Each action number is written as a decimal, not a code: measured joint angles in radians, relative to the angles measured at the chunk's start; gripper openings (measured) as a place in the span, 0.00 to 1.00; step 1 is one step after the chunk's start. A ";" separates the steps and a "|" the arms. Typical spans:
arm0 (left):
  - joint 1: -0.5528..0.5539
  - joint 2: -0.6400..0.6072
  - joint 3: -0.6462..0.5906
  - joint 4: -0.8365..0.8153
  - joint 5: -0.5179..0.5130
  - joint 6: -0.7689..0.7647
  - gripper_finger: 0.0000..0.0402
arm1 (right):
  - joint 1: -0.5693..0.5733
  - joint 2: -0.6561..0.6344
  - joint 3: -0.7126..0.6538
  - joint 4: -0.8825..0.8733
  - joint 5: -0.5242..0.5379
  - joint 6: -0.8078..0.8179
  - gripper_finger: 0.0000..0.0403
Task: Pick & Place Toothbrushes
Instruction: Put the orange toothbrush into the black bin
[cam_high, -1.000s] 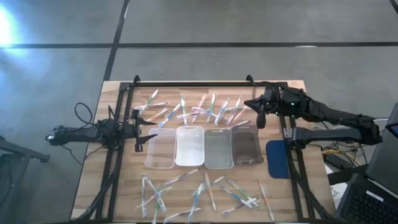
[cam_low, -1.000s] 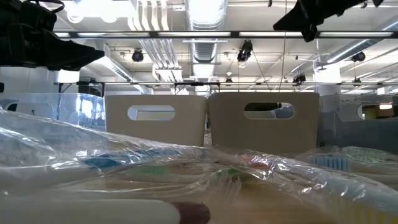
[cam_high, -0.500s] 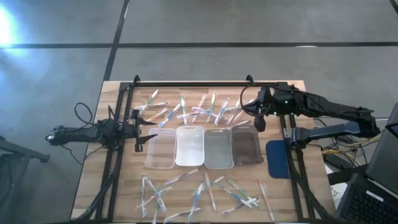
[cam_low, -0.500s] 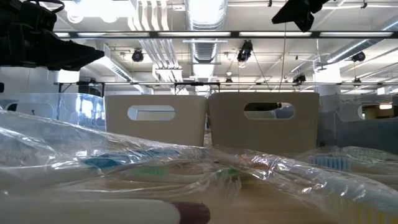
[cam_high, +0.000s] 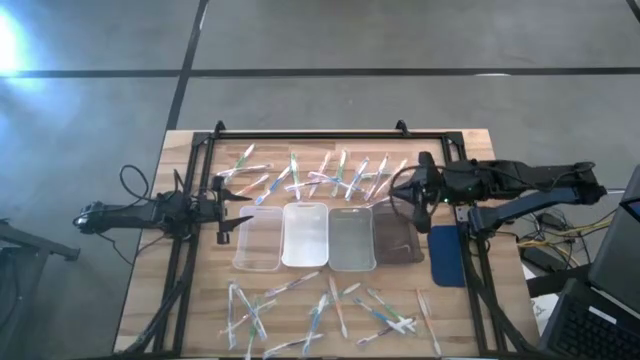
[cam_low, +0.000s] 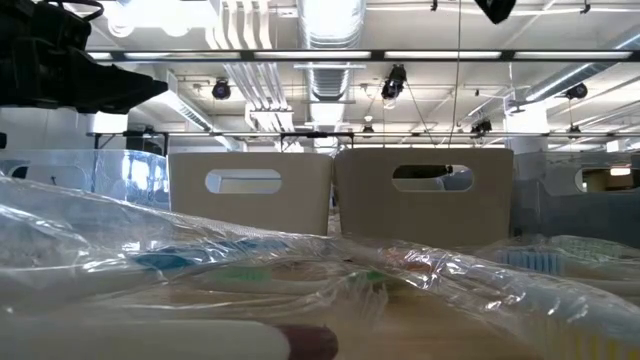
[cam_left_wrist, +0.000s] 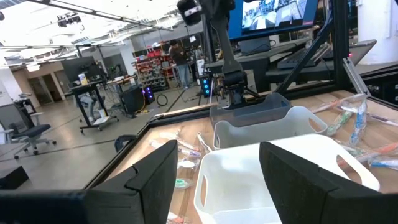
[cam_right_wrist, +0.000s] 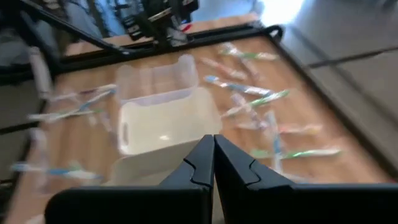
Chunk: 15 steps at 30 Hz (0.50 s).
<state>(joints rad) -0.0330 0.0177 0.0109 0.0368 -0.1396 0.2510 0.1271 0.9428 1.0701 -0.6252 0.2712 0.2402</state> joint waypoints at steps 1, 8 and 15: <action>0.000 0.000 0.000 0.000 0.000 0.000 0.58 | 0.017 0.012 0.010 0.003 0.034 -0.020 0.02; -0.001 0.000 0.000 0.000 0.000 0.000 0.58 | 0.064 0.109 0.086 -0.051 0.088 -0.002 0.02; -0.001 0.000 0.000 0.000 0.000 0.000 0.58 | 0.149 0.205 0.156 -0.294 0.087 0.234 0.02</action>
<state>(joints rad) -0.0338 0.0177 0.0112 0.0364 -0.1394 0.2512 0.2757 1.1476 1.2257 -0.9195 0.3584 0.4738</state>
